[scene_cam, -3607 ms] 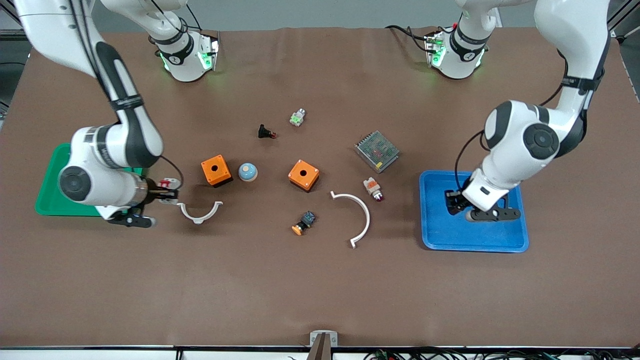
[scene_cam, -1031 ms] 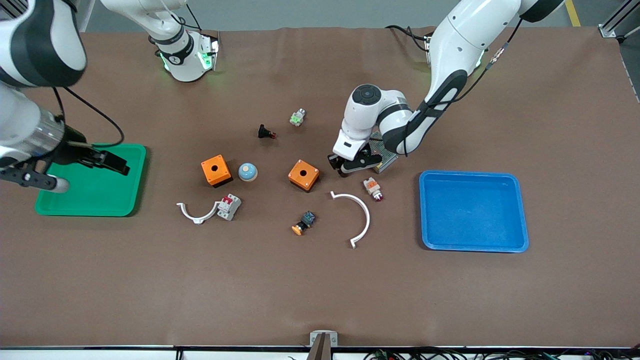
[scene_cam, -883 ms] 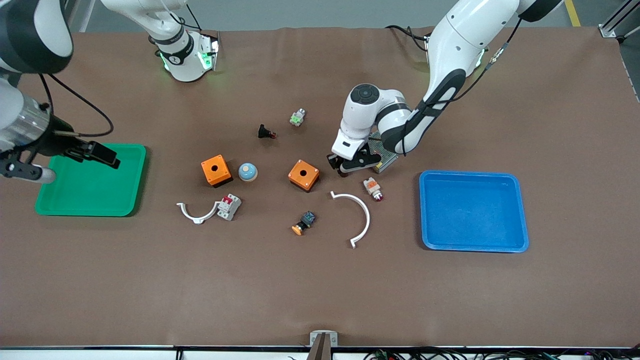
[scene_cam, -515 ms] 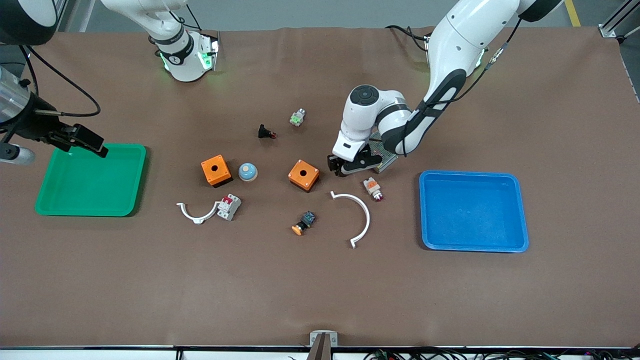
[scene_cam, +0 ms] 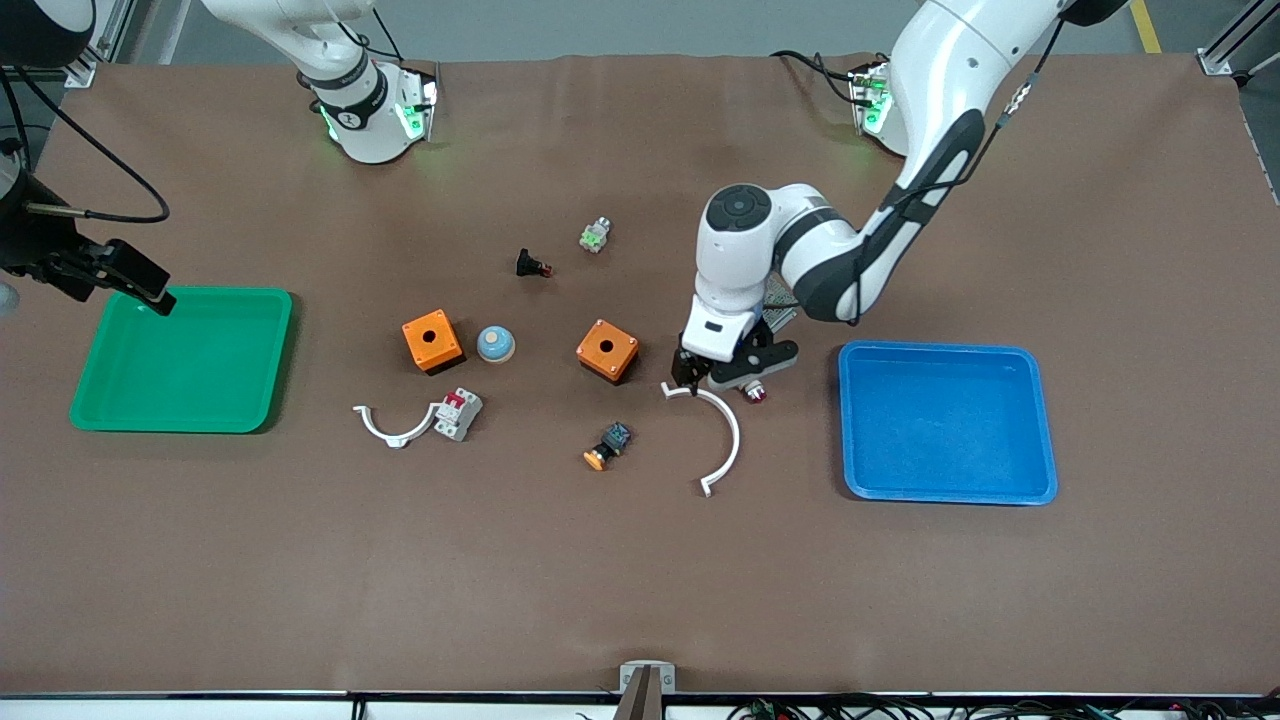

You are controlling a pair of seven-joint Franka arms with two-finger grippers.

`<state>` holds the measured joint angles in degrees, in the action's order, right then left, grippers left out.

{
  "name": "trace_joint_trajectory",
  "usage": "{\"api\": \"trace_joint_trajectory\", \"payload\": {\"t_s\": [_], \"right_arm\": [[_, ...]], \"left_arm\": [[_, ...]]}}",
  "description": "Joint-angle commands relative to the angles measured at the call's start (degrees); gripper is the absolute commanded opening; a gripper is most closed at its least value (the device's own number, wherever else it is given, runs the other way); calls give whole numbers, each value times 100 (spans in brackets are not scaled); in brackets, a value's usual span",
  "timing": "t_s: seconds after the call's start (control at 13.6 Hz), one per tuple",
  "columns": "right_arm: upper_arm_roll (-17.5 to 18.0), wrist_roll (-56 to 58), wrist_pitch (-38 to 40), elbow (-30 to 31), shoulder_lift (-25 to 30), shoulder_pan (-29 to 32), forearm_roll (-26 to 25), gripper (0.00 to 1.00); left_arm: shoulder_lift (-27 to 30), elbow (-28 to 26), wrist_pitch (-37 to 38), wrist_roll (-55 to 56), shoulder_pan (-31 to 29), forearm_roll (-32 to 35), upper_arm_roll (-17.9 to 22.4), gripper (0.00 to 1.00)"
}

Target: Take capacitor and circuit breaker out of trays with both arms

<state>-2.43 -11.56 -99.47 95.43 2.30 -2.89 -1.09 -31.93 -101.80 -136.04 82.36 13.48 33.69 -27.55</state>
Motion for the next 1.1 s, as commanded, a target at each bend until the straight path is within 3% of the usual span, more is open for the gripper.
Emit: {"api": "trace_joint_trajectory", "payload": {"t_s": [0.0,0.22,0.59,0.88,0.96,1.03], "right_arm": [[94,-39,94,-69,78,69,-111,100],[76,-39,7,-7,175,86,-75,100],[68,-39,-363,362,421,86,-75,100],[59,5,540,-576,185,104,-84,100],[59,31,708,-718,149,113,-93,100],[59,31,788,-771,140,113,-93,100]], "left_arm": [[20,930,1171,-762,-20,-624,-40,100],[230,1653,2246,-1948,-493,-1091,-40,100],[1091,1680,2801,-3328,-1443,-1258,-40,100],[1750,1689,3249,-5338,-2391,-2109,-40,100],[1943,1654,3294,-6014,-2489,-2320,64,100],[2180,1619,3338,-6648,-2377,-2558,448,100]]}}
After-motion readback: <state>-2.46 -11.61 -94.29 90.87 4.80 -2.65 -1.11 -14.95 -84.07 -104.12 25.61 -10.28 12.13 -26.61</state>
